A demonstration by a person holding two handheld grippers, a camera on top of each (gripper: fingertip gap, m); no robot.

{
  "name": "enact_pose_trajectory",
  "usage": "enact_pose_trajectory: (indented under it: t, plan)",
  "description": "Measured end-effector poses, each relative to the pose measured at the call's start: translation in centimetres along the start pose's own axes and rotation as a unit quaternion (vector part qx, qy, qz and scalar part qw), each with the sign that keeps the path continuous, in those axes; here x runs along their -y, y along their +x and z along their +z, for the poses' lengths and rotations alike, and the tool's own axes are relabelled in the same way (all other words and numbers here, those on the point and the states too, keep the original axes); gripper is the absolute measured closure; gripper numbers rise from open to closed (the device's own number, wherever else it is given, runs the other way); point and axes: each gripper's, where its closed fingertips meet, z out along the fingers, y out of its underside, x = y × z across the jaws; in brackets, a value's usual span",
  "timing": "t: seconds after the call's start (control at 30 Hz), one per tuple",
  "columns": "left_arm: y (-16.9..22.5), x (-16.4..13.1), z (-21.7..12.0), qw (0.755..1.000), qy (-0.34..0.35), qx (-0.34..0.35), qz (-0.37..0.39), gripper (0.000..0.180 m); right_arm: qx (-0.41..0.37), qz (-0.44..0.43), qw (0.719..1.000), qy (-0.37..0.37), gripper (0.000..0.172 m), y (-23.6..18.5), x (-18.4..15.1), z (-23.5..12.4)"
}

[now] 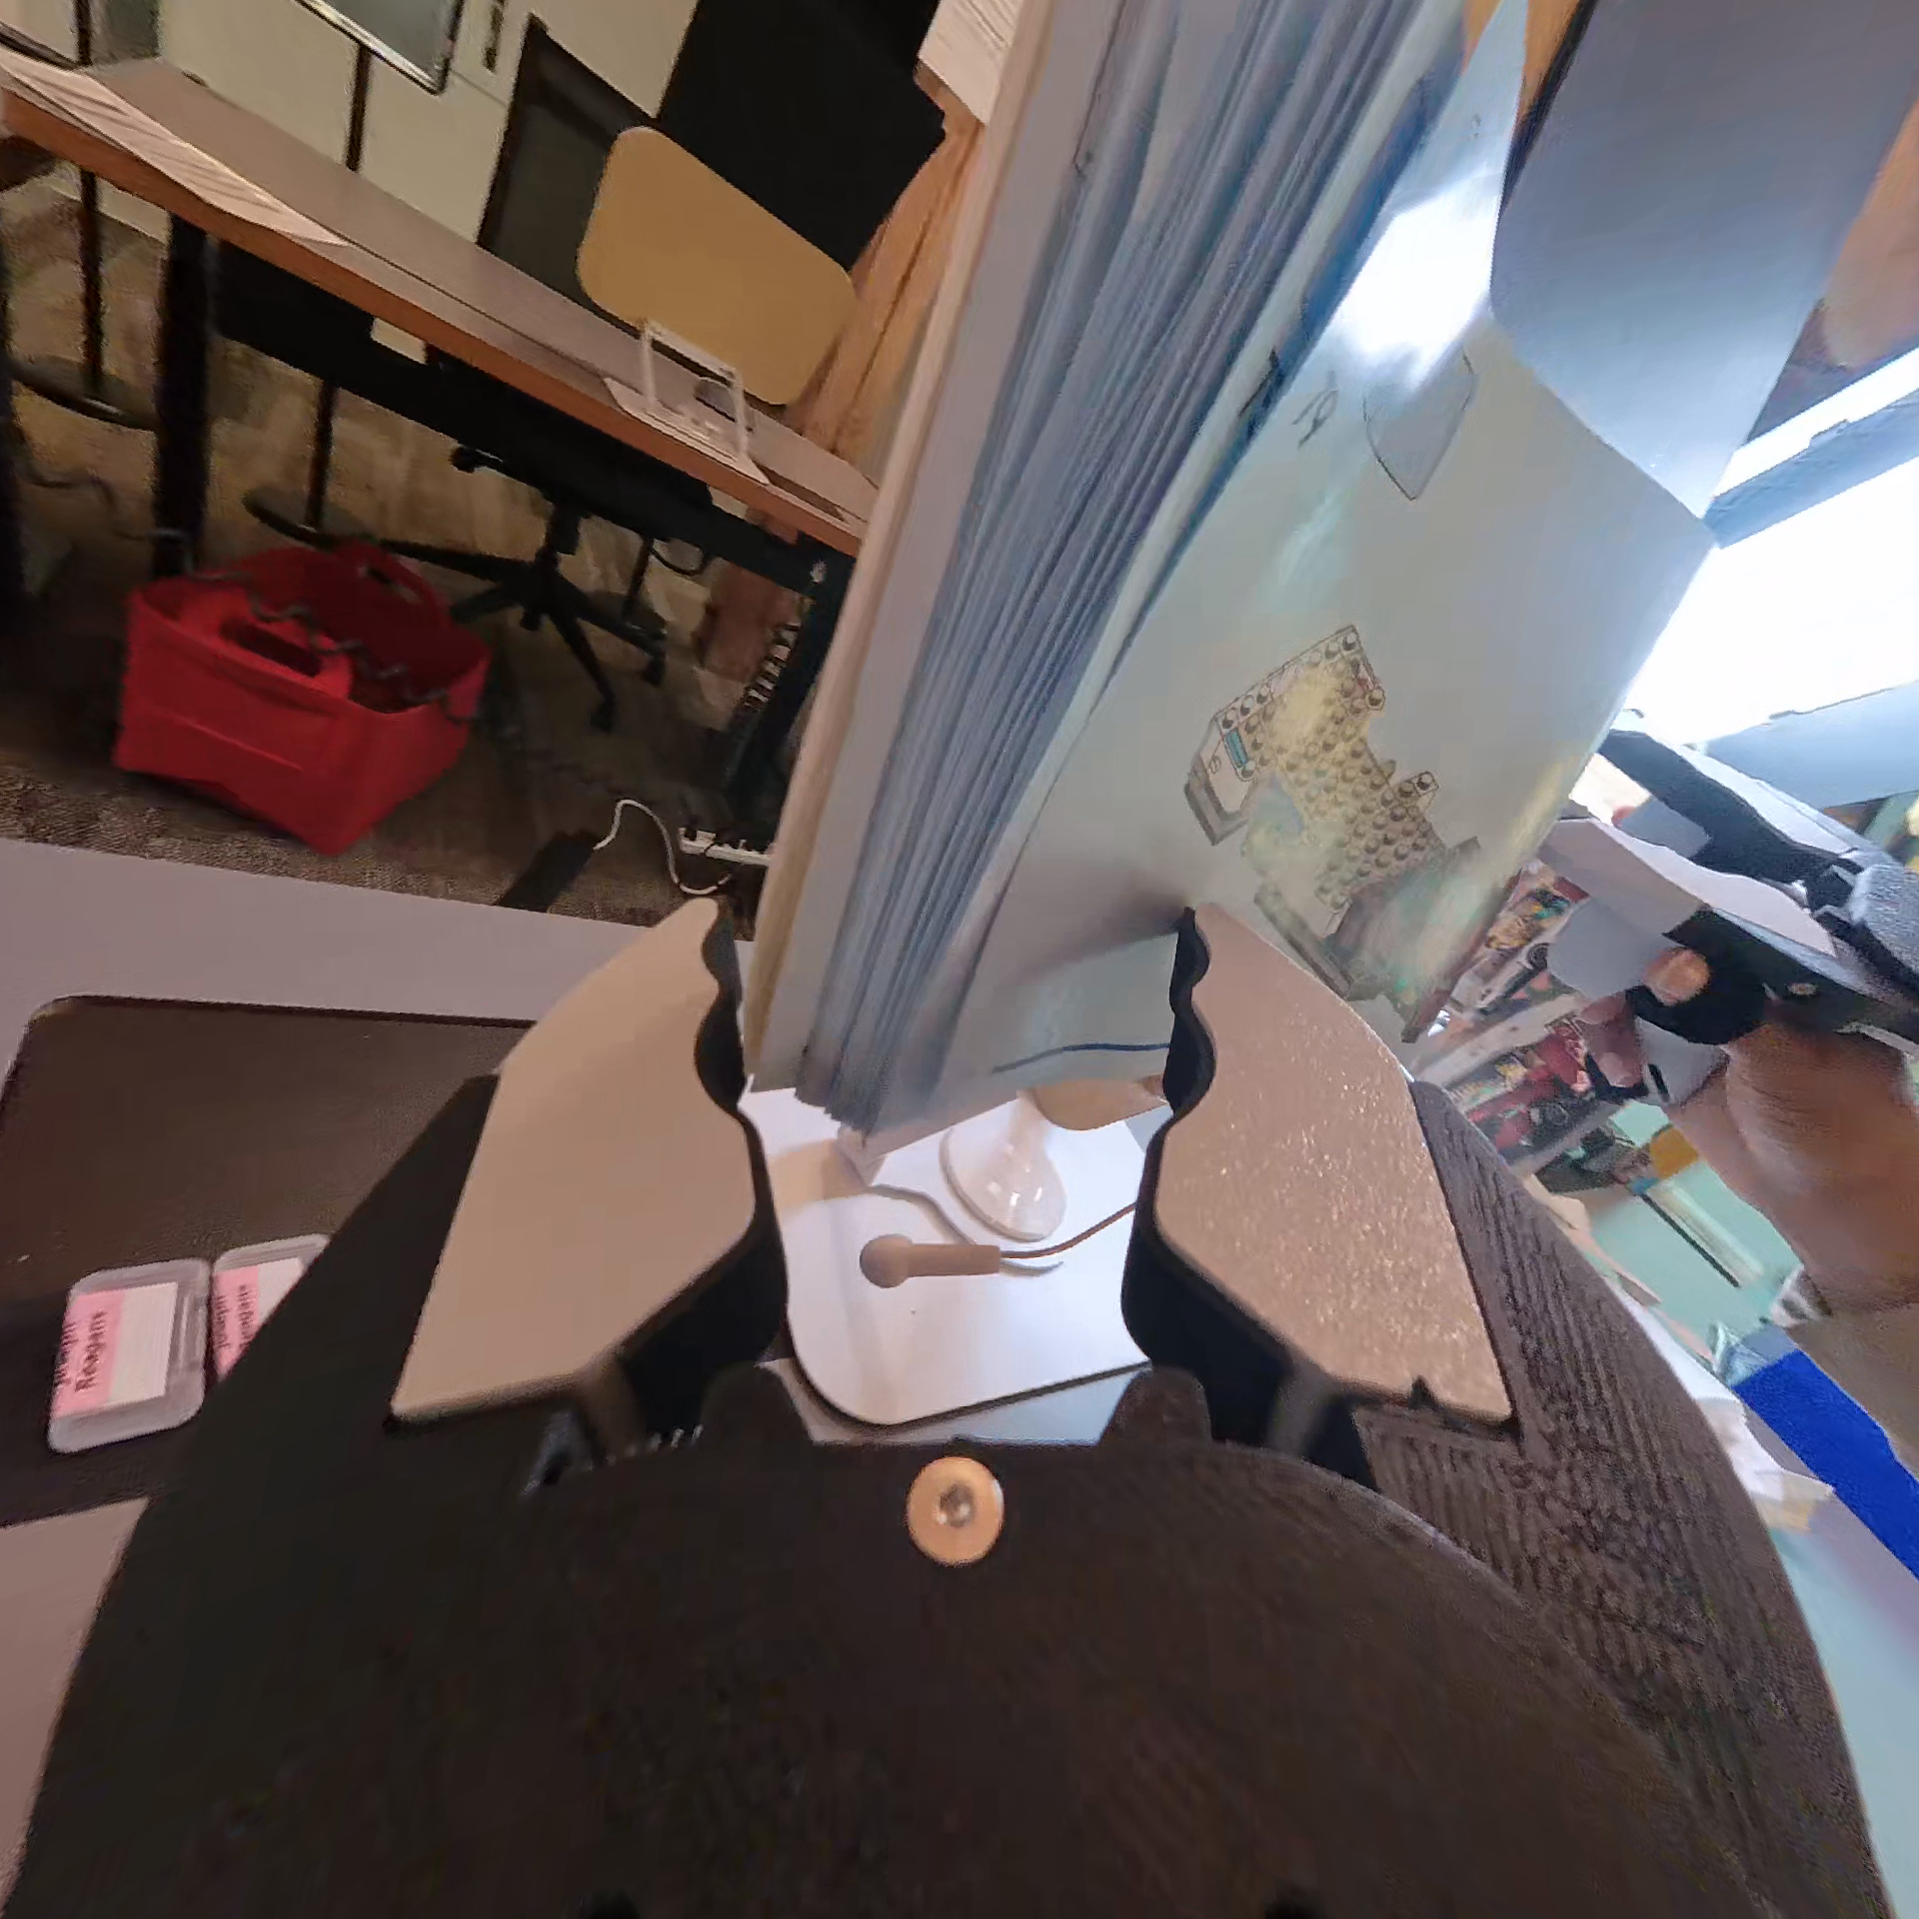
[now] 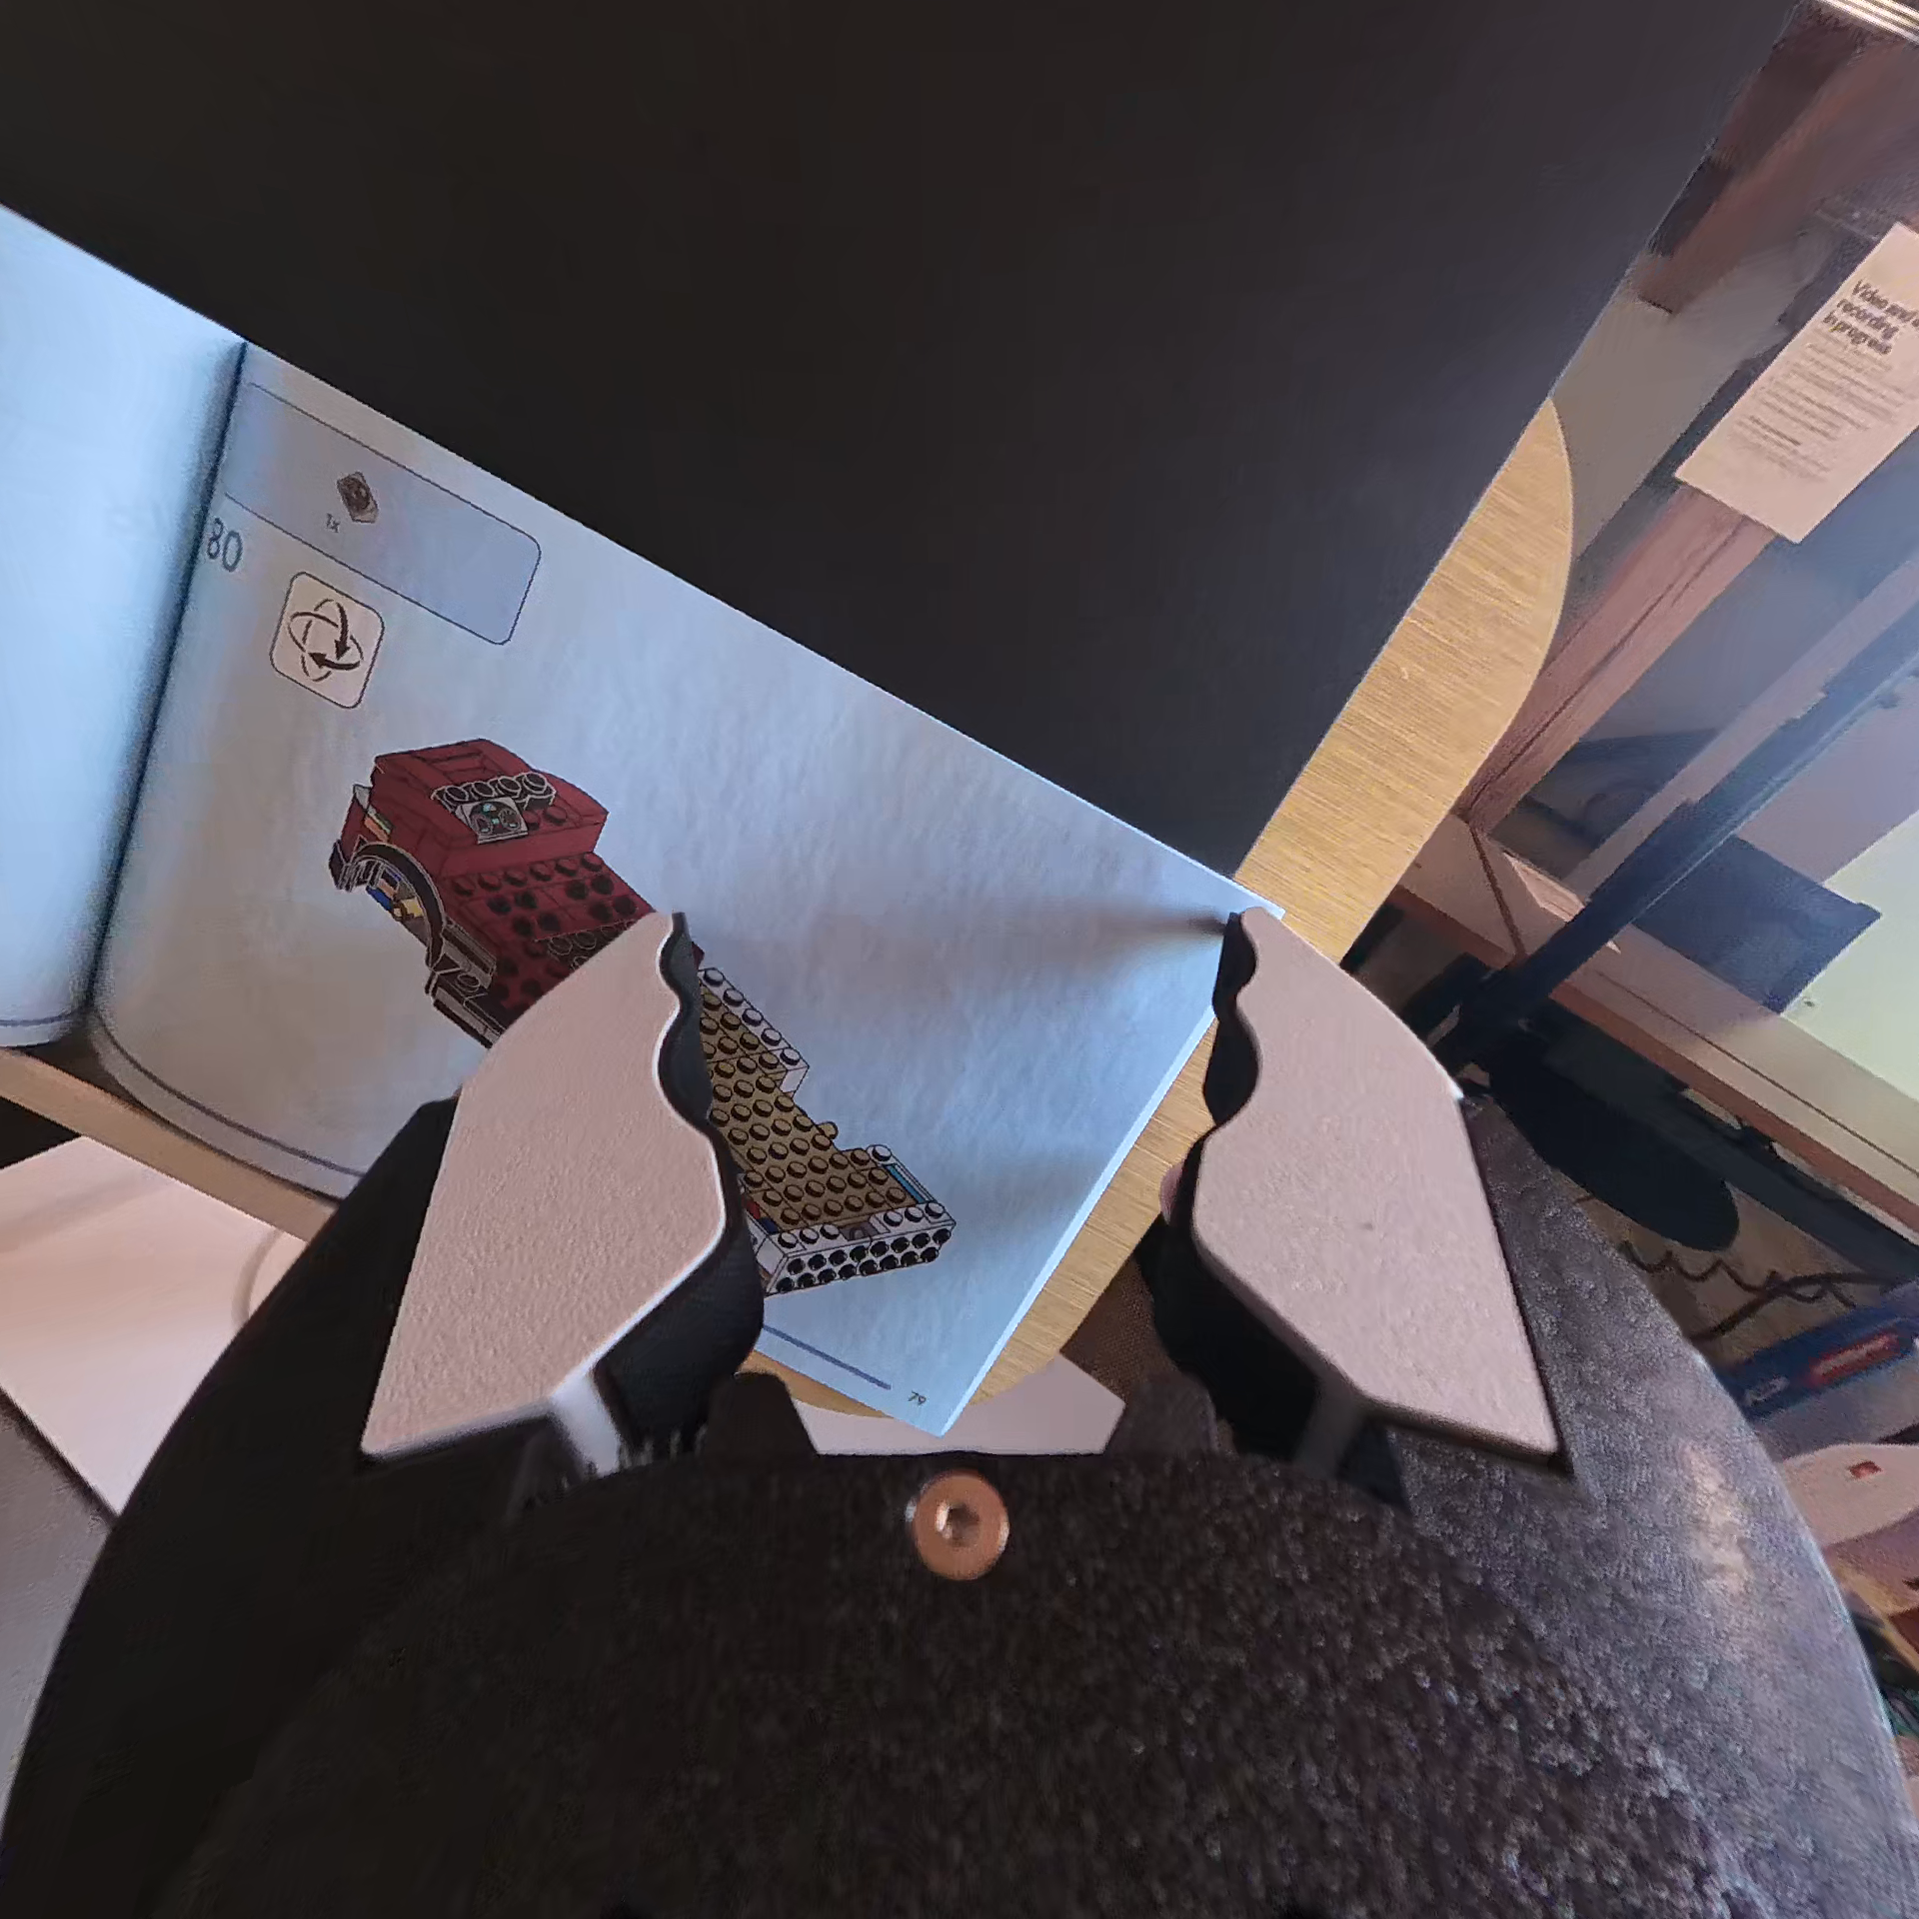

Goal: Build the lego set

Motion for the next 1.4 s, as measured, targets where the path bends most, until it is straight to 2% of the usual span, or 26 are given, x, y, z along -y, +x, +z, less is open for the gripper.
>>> enact_pose_trajectory:
  t: [0.13,0.27,0.37,0.53,0.63,0.7,0.73,0.87,0.93,1.0,1.1,1.17,1.27,1.33,1.4]
  plan:
    - [0.7,0.1,-0.1,1.0,0.008,-0.014,0.008,0.118,-0.013,-0.005,1.0,0.004,0.083,-0.1,-0.2,0.2]
    - [0.7,0.2,-0.5,1.0,0.021,-0.006,0.021,0.127,-0.008,-0.02,1.0,0.011,0.115,-1.0,-0.1,-0.1]
    - [0.6,0.1,-0.9,1.0,0.021,0.0,0.016,0.128,0.006,-0.029,0.999,0.013,0.14,-1.9,0.0,-0.7]
    - [-0.8,0.7,-3.2,0.995,0.042,0.068,0.056,0.121,0.065,-0.015,0.998,0.019,0.155,-3.7,-0.2,-3.4]
    - [0.6,2.4,-5.6,0.981,0.091,0.097,0.141,0.122,0.123,-0.015,0.992,0.003,0.155,-5.4,-1.4,-5.5]
    - [3.7,2.0,-5.9,0.977,0.083,0.057,0.188,0.127,0.171,-0.012,0.985,-0.005,0.157,-7.0,-1.8,-6.8]
    - [5.9,1.2,-5.7,0.979,0.064,0.012,0.191,0.131,0.204,-0.007,0.979,-0.002,0.159,-8.1,-1.6,-7.5]
    - [14.7,-2.4,-4.3,0.976,-0.015,-0.164,0.14,0.128,0.298,-0.002,0.955,0.01,0.163,-12.7,0.2,-9.1]
    - [17.9,-4.0,-3.2,0.967,-0.054,-0.229,0.097,0.123,0.331,0.003,0.943,0.019,0.163,-15.0,1.2,-9.1]
    - [19.5,-4.8,-1.8,0.959,-0.072,-0.267,0.064,0.118,0.364,0.01,0.931,0.026,0.163,-17.1,2.0,-8.9]
    - [19.7,-3.7,-0.4,0.955,-0.062,-0.29,-0.005,0.127,0.387,-0.004,0.921,0.033,0.161,-19.1,2.5,-8.4]
    - [18.4,-2.5,0.4,0.96,-0.048,-0.277,-0.015,0.161,0.409,-0.019,0.912,0.037,0.156,-20.1,2.5,-8.6]
    - [15.6,-1.8,1.3,0.971,-0.056,-0.233,-0.009,0.167,0.437,-0.008,0.898,0.042,0.147,-20.0,2.5,-9.5]
    - [13.5,-1.3,1.5,0.979,-0.055,-0.195,0.024,0.177,0.422,0.024,0.905,0.054,0.148,-18.2,2.6,-9.1]
    - [12.0,-0.8,1.4,0.983,-0.061,-0.17,0.038,0.178,0.371,0.044,0.926,0.05,0.148,-15.6,2.3,-7.4]
